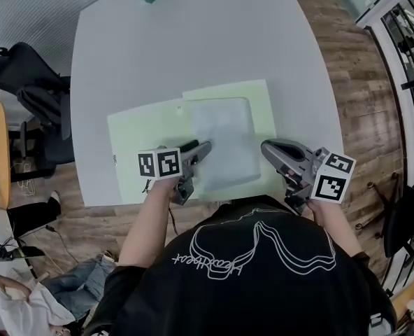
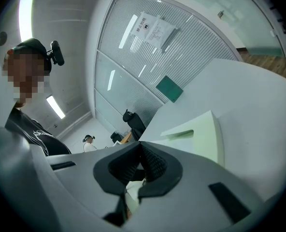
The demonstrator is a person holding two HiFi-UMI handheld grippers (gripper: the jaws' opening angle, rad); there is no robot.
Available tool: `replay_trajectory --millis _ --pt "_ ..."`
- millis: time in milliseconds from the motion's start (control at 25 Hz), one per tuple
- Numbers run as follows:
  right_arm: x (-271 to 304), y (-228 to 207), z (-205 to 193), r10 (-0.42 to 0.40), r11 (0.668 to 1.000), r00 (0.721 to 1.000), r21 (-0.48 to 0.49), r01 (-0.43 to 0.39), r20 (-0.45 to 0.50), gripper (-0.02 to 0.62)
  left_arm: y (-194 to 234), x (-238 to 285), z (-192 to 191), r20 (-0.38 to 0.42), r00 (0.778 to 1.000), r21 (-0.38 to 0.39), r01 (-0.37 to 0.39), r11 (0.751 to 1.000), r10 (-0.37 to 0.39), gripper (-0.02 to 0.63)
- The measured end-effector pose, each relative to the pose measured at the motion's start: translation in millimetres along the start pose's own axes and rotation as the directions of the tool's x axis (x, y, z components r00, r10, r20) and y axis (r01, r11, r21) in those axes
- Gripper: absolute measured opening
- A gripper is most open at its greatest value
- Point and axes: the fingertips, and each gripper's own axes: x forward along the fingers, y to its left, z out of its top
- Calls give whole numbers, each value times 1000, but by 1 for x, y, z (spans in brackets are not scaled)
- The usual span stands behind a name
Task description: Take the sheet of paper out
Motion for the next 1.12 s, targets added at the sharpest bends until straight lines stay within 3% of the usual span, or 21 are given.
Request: replay_trajectory --millis 280,520,960,1120 --pt "-1 -9 -3 -19 1000 1000 25 19 3 8 3 4 3 -35 999 16 10 1000 -9 222" --pt "3 -9 -4 -16 999 1000 29 16 1 8 1 8 2 -54 998 -26 40 999 -42 215" --pt "7 -10 -6 -25 999 1000 37 25 -9 8 18 9 3 -52 998 -58 -24 998 21 43" --pt "8 -10 -6 -27 999 1000 41 27 -10 8 20 8 5 -43 999 -58 -36 998 34 18"
